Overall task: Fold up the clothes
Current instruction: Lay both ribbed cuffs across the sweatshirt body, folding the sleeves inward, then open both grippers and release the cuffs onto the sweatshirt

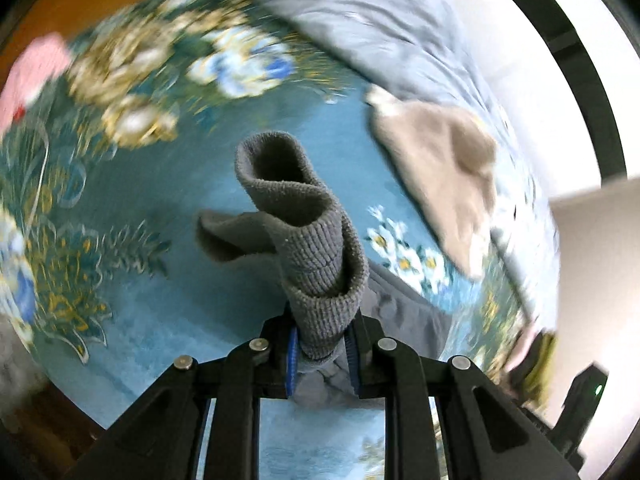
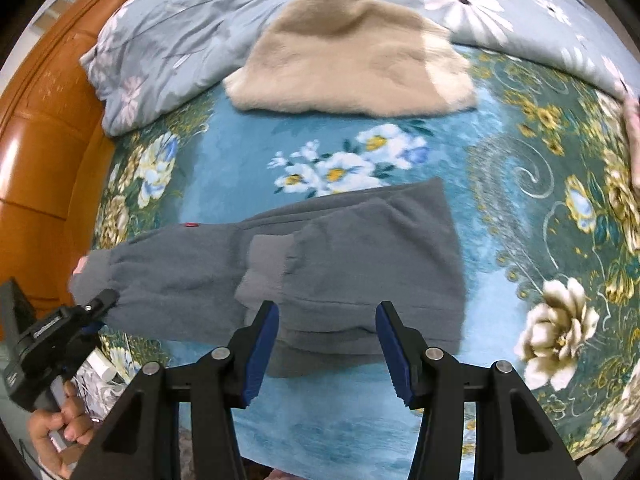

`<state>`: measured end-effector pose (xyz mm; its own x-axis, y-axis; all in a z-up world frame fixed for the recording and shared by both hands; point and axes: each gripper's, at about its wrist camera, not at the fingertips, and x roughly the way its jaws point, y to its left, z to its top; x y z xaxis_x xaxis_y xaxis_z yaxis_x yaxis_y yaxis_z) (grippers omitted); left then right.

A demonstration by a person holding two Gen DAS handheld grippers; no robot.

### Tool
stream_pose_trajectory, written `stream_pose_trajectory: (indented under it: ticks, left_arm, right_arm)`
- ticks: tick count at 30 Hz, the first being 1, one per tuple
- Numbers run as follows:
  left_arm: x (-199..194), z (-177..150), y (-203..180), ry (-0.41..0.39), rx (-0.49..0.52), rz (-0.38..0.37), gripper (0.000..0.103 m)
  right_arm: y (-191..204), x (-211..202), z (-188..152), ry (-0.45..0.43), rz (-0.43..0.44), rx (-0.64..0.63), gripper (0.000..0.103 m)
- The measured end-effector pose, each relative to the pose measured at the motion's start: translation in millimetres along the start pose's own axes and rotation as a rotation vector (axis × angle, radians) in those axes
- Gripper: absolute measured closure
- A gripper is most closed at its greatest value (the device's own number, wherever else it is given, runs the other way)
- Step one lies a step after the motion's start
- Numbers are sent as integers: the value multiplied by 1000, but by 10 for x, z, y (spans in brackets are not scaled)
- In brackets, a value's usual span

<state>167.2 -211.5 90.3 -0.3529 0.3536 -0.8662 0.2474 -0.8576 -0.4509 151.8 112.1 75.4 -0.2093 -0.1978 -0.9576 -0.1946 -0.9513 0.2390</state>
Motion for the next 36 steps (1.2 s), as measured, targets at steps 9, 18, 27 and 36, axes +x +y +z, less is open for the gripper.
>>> stream_pose_trajectory:
  ticks: [9,18,27,36]
  left_arm:
    - [361,-464,-1221,10,335,180,83]
    - [1043,-1083,-1924,168,550,340,82]
    - [1351,-1320,-2155,250,578,436,68]
    - [1259,-1325,-2184,313,506,280,47]
  right_arm:
    - [-824,-89,10,1,40,111,49]
    - [-1622,-171,-277,-31,38,276,49]
    - [-2260,-159,-483,-17,9,425,49]
    - [-2197,-55,-427,2,21,393,49]
